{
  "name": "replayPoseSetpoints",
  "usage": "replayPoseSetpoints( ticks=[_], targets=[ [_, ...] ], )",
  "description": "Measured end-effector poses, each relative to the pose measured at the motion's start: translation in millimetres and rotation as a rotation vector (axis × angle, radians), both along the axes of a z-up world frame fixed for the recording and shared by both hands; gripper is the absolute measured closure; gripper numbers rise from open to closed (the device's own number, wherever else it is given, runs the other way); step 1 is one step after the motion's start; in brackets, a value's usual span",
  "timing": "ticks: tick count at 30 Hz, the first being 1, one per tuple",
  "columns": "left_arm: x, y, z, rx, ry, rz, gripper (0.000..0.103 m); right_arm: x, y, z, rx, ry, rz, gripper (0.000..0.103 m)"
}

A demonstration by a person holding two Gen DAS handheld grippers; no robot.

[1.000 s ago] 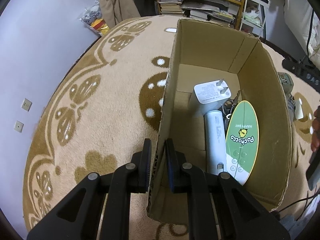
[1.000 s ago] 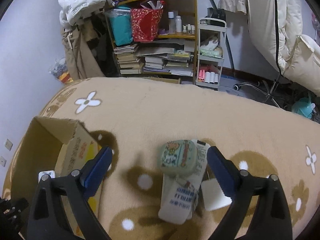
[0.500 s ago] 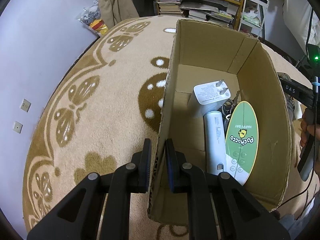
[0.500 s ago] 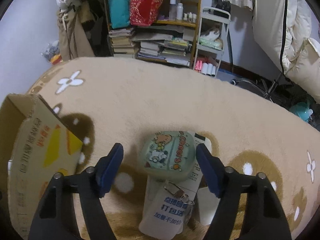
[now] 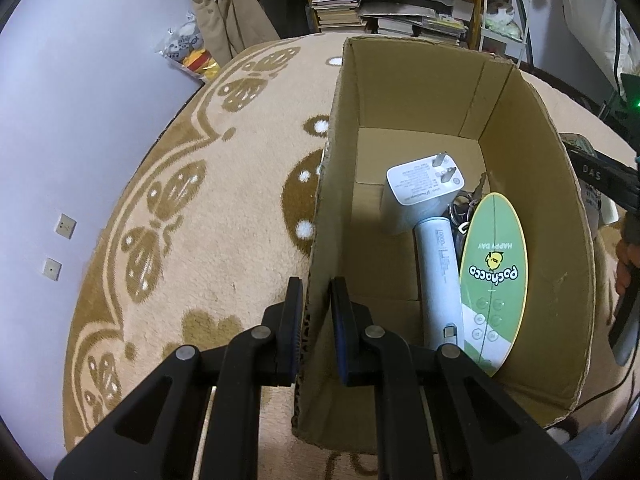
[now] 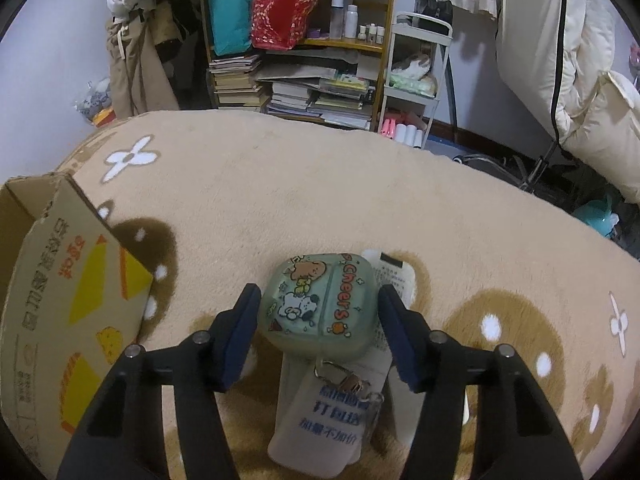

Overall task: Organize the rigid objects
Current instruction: 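Carry the green cartoon case with the right tool into the box and release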

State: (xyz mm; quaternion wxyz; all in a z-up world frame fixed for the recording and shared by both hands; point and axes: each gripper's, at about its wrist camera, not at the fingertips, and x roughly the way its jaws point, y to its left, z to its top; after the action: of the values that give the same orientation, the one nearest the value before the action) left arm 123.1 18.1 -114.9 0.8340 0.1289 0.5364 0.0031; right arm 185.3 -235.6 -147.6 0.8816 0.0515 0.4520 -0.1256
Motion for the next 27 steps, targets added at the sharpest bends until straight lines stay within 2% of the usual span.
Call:
replayPoseSetpoints(
  ticks=[3, 10, 16, 27],
  targets=[
    [-1.0, -2.0, -0.5, 0.02, -0.007, -0.006, 0.089, -7.3, -0.8, 5.0, 0.027, -0.005, -0.002, 0.039],
    [-0.1, -1.3, 0.5, 0.016, -0.003, 0.001, 0.089, -34.2, -1.4, 37.7, 0.131, -0.104, 0.024, 0.039],
    [-0.3, -1.3, 0.4, 0.029, -0.008, -0.001, 0.089, -43.4, 19.6, 68.4, 0.184, -0.143, 0.141, 0.039],
    [-2.2, -3.1, -1.6, 0.035, -0.014, -0.001, 0.088, -49.0, 89.3, 130.6, 0.303, -0.289, 0.344, 0.039]
  ],
)
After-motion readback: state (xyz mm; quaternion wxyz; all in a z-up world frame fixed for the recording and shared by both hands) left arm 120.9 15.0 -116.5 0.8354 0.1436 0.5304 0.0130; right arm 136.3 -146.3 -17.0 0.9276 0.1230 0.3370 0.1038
